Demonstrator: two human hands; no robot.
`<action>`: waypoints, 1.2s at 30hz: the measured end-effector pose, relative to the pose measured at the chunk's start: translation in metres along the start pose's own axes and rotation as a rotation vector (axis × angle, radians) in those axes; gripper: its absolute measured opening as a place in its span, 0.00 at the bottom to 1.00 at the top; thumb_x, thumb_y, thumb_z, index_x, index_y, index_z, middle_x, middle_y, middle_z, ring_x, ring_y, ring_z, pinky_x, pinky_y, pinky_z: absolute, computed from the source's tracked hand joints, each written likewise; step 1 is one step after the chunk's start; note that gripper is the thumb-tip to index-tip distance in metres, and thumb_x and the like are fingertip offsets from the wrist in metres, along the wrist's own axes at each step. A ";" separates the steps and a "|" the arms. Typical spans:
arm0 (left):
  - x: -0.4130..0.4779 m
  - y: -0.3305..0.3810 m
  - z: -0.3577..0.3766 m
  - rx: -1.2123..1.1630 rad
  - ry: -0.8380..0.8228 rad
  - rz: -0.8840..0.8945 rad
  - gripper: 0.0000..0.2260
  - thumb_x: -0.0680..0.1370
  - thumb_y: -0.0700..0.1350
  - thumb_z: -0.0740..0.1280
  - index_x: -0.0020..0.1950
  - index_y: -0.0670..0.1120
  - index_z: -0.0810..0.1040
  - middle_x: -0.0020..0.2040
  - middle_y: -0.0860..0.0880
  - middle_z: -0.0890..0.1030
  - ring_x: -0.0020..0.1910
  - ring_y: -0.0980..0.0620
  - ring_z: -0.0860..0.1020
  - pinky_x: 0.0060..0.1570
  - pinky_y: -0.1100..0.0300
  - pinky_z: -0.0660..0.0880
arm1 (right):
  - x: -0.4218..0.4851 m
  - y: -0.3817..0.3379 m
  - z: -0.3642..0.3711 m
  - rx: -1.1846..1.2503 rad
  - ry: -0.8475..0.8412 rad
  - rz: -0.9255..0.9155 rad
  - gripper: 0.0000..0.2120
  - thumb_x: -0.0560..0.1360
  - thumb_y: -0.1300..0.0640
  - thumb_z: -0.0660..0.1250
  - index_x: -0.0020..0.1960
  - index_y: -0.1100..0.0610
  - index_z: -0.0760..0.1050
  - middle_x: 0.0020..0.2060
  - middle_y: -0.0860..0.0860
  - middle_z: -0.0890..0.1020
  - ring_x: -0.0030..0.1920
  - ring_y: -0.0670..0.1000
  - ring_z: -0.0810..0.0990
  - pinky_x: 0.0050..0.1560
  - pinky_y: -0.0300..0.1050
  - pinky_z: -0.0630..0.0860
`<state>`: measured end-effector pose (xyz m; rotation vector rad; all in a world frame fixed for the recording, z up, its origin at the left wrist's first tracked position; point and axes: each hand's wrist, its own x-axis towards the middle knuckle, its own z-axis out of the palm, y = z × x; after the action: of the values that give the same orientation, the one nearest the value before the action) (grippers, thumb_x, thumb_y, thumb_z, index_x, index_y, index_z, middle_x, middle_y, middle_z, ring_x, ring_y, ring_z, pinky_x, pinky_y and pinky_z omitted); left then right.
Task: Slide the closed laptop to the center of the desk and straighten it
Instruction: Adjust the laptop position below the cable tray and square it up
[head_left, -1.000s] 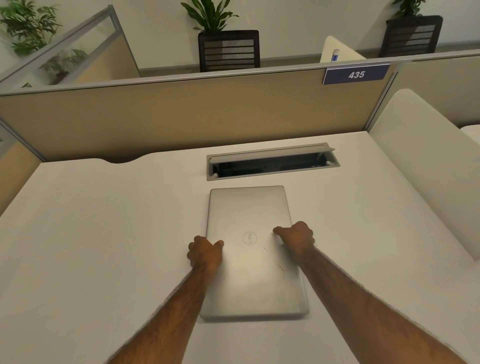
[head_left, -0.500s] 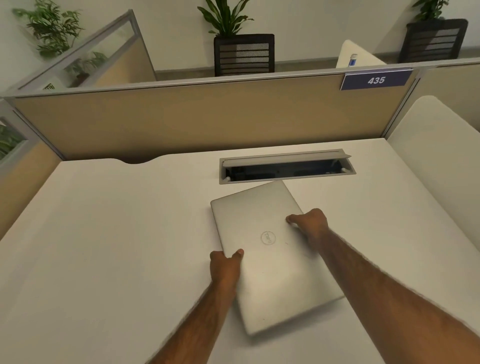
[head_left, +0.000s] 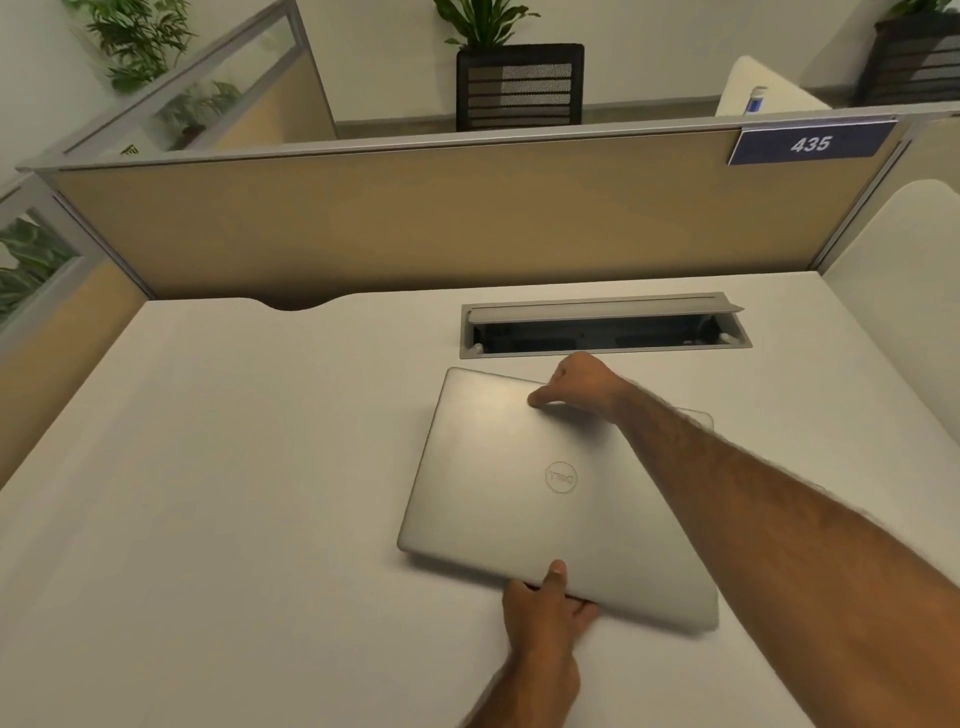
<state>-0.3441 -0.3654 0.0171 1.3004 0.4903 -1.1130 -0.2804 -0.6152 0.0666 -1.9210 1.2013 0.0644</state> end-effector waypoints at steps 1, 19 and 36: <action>-0.001 -0.003 0.003 -0.022 -0.001 -0.012 0.06 0.80 0.35 0.65 0.56 0.39 0.74 0.56 0.37 0.82 0.44 0.40 0.83 0.30 0.53 0.82 | 0.003 -0.002 0.002 -0.018 -0.021 -0.012 0.26 0.66 0.46 0.81 0.49 0.68 0.82 0.42 0.57 0.82 0.42 0.53 0.78 0.41 0.49 0.72; 0.004 -0.017 0.040 -0.165 0.087 -0.130 0.16 0.80 0.34 0.63 0.68 0.44 0.72 0.60 0.37 0.80 0.42 0.42 0.82 0.28 0.55 0.81 | 0.031 0.018 0.020 -0.180 -0.098 -0.070 0.18 0.72 0.46 0.76 0.42 0.62 0.79 0.39 0.57 0.79 0.40 0.53 0.76 0.39 0.47 0.69; -0.008 -0.002 0.056 -0.171 0.087 -0.252 0.14 0.76 0.37 0.63 0.62 0.39 0.75 0.61 0.38 0.78 0.55 0.39 0.79 0.59 0.46 0.78 | 0.034 0.024 0.034 -0.383 0.016 -0.175 0.23 0.74 0.40 0.70 0.59 0.57 0.77 0.53 0.52 0.77 0.52 0.53 0.75 0.50 0.47 0.72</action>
<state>-0.3651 -0.4137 0.0373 1.1619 0.8142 -1.1969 -0.2684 -0.6213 0.0146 -2.3568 1.0828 0.1989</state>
